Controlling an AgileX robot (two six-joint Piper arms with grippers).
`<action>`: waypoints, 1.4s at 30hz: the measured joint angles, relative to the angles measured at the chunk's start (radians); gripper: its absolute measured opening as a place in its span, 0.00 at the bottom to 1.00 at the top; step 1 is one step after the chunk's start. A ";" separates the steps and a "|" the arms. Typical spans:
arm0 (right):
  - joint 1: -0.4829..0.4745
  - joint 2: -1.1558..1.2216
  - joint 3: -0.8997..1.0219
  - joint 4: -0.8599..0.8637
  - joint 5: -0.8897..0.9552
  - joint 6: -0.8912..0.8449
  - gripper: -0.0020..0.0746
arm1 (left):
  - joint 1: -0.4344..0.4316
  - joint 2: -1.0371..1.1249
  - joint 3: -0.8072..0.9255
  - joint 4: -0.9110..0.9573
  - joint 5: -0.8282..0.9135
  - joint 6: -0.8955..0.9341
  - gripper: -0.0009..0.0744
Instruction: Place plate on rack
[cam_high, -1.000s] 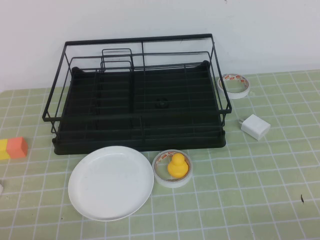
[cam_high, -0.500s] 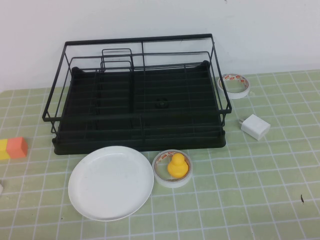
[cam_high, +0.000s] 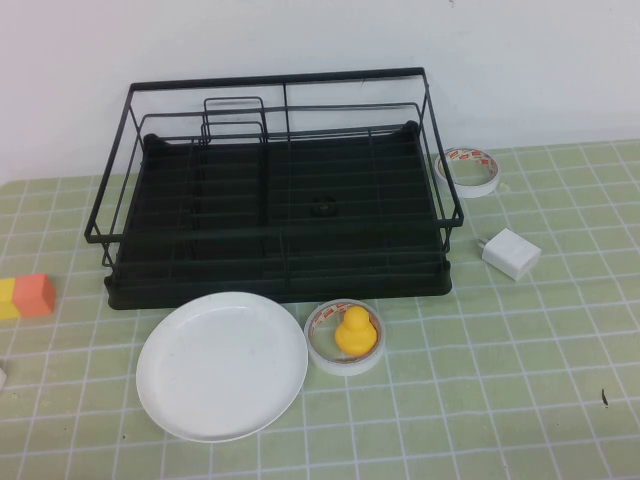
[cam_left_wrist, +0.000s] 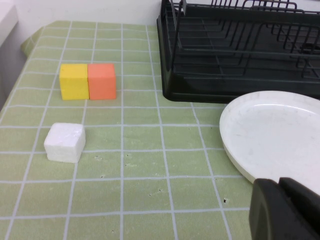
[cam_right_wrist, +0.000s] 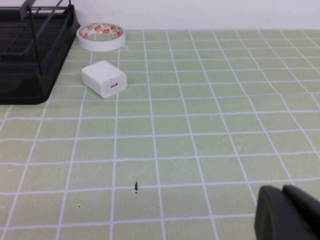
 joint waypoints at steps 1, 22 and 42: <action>0.000 0.000 0.000 0.000 0.000 0.000 0.02 | 0.000 0.000 0.000 0.000 0.000 0.000 0.01; 0.000 0.000 0.004 0.000 -0.466 0.000 0.02 | 0.000 0.000 0.003 0.000 -0.422 0.000 0.01; 0.000 0.000 -0.006 0.212 -0.791 0.056 0.02 | 0.000 -0.002 -0.080 -0.091 -0.668 0.008 0.01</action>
